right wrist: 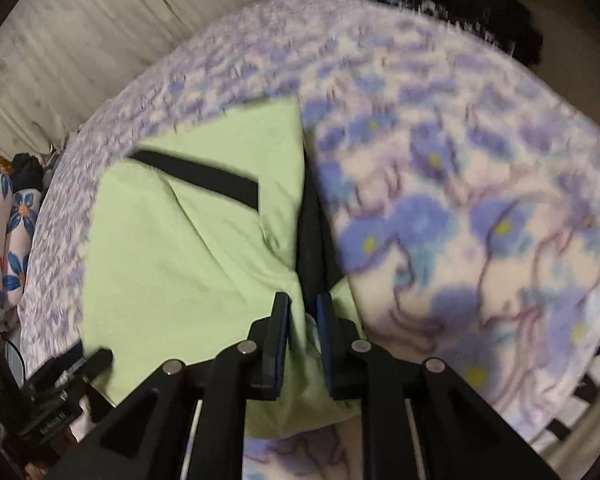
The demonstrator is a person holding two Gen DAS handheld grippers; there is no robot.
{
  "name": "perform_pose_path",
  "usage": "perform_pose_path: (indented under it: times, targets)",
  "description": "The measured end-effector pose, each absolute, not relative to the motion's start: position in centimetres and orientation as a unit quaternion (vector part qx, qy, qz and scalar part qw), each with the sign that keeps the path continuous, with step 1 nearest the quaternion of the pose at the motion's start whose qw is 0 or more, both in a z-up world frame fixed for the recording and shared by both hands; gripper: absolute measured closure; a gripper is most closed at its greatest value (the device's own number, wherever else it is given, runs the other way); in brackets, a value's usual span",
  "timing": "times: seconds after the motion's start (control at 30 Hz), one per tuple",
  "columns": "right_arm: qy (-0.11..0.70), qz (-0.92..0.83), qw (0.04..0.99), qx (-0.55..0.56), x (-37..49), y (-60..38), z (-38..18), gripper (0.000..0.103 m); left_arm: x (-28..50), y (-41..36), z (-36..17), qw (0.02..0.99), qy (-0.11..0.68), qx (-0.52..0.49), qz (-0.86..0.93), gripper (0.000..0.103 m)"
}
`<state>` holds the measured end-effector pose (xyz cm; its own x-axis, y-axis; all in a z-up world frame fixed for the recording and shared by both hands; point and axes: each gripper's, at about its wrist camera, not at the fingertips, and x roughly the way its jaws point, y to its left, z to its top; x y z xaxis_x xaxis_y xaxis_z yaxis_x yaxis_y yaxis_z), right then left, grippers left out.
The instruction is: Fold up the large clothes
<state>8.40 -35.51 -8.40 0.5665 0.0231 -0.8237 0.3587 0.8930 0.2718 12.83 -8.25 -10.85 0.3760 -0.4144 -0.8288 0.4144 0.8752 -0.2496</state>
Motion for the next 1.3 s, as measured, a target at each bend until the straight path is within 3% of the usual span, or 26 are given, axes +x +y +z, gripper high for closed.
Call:
perform_pose_path:
  times: [0.03,0.1,0.4,0.43,0.47,0.5,0.53,0.73,0.97,1.07,1.3]
  targets:
    - [0.443,-0.091,0.866,0.213,8.7,-35.6,-7.5,0.080,13.2,-8.0,-10.4,0.830,0.497,-0.006,-0.254,0.033]
    - [0.423,-0.088,0.874,0.223,10.2,-36.2,-6.3,0.053,14.2,-7.7,-9.5,0.832,0.490,-0.019,-0.260,0.032]
    - [0.483,-0.085,0.834,0.254,20.7,-40.8,-10.8,0.052,21.1,-7.5,-10.2,0.823,0.510,-0.054,-0.246,0.032]
    - [0.491,-0.074,0.829,0.257,21.4,-41.0,-11.5,0.053,21.7,-7.6,-10.8,0.816,0.520,-0.058,-0.246,0.032]
    - [0.499,-0.061,0.826,0.254,21.8,-40.9,-12.0,0.069,22.1,-7.8,-11.2,0.811,0.527,-0.059,-0.246,0.032]
    - [0.514,-0.044,0.821,0.246,22.3,-40.7,-12.5,0.095,22.2,-8.0,-11.5,0.809,0.529,-0.059,-0.248,0.032]
    - [0.520,-0.041,0.821,0.231,22.6,-40.2,-12.6,0.101,22.4,-8.1,-11.7,0.809,0.530,-0.059,-0.249,0.032]
    - [0.488,-0.071,0.861,0.126,24.0,-38.8,-10.1,0.102,22.9,-9.0,-12.0,0.820,0.520,-0.041,-0.237,0.032]
    - [0.532,-0.079,0.839,0.084,24.7,-38.6,-14.5,0.101,23.1,-9.0,-13.4,0.819,0.523,-0.049,-0.229,0.032]
    - [0.539,-0.081,0.832,0.099,24.5,-39.0,-13.1,0.096,23.2,-8.6,-12.9,0.817,0.529,-0.052,-0.225,0.032]
    - [0.506,-0.025,0.857,0.097,20.8,-35.8,-6.8,0.095,20.4,-7.5,-8.1,0.852,0.474,-0.047,-0.217,0.032]
